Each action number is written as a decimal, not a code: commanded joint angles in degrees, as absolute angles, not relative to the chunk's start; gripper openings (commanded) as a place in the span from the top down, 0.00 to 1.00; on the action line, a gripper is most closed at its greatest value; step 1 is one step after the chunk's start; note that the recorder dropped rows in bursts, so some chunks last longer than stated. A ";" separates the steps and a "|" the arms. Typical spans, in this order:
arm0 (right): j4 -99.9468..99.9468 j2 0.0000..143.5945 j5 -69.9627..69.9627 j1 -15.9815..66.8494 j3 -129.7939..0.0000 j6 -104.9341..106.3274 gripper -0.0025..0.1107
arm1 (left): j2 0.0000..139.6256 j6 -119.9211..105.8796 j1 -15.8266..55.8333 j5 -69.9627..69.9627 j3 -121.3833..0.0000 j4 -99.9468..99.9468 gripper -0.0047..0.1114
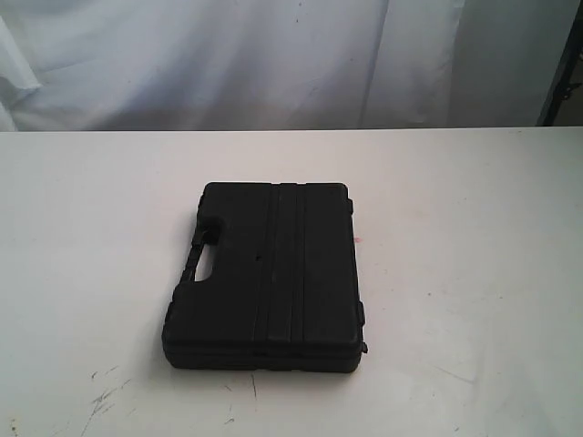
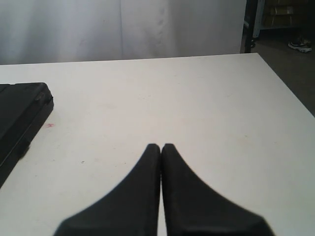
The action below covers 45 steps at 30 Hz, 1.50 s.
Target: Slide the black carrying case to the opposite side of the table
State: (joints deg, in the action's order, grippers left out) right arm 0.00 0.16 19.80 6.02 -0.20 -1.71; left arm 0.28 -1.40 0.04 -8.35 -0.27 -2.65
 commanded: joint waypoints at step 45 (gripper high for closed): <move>-1.02 0.00 19.83 5.68 0.00 -2.01 0.98 | 43.03 4.15 0.00 42.55 -37.04 -12.82 0.96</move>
